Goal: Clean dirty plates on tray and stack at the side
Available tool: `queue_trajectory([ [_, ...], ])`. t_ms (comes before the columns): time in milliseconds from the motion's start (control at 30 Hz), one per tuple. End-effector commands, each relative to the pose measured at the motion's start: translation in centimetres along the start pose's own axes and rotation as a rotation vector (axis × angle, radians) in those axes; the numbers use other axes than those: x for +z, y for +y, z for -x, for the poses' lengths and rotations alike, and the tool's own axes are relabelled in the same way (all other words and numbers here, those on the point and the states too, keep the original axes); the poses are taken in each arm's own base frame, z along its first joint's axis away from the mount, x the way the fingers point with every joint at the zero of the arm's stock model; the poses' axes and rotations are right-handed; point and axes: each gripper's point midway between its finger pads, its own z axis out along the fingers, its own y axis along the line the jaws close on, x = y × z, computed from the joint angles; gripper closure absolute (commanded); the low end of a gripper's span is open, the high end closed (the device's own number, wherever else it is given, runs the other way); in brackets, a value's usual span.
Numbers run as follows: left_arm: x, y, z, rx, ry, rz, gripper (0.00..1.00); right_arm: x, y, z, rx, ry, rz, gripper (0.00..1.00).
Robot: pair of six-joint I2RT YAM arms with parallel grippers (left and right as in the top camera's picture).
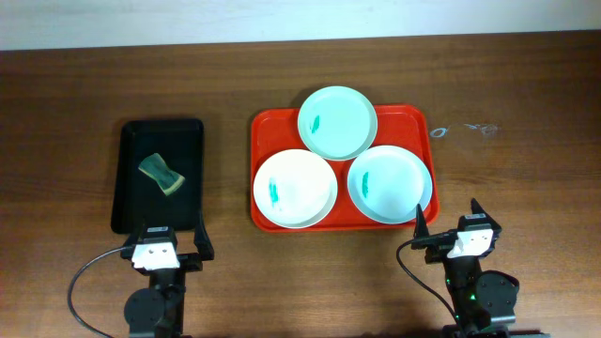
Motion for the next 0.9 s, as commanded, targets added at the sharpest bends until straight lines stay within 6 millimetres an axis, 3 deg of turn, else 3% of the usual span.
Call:
queue_trajectory([
  [0,0.0,-0.1,-0.1,0.016,-0.001,-0.006,0.01,0.0,-0.3,-0.3,-0.006,0.007,-0.014,0.01],
  [533,0.0,-0.1,-0.1,0.016,-0.001,-0.006,0.01,0.0,-0.3,-0.3,-0.006,0.007,-0.014,0.01],
  [567,0.0,-0.8,0.5,-0.022,-0.023,-0.048,0.01,0.0,-0.3,-0.3,-0.006,0.007,-0.014,0.01],
  [667,-1.9,-7.6,2.5,-0.232,-0.050,-0.463,0.01,0.0,-0.3,-0.3,-0.006,0.006,-0.014,0.02],
  [733,-3.4,-9.7,4.2,-0.255,-0.097,-0.622,0.01,0.0,-0.3,-0.3,-0.006,0.006,-0.014,0.01],
  [800,-5.7,-10.5,9.2,-0.208,-0.316,-0.713,0.01,0.0,-0.3,-0.3,-0.006,0.006,-0.014,0.02],
  [867,-8.2,-9.8,13.9,-0.159,-0.553,-0.704,0.01,0.0,-0.3,-0.3,-0.006,0.006,-0.014,0.01],
])
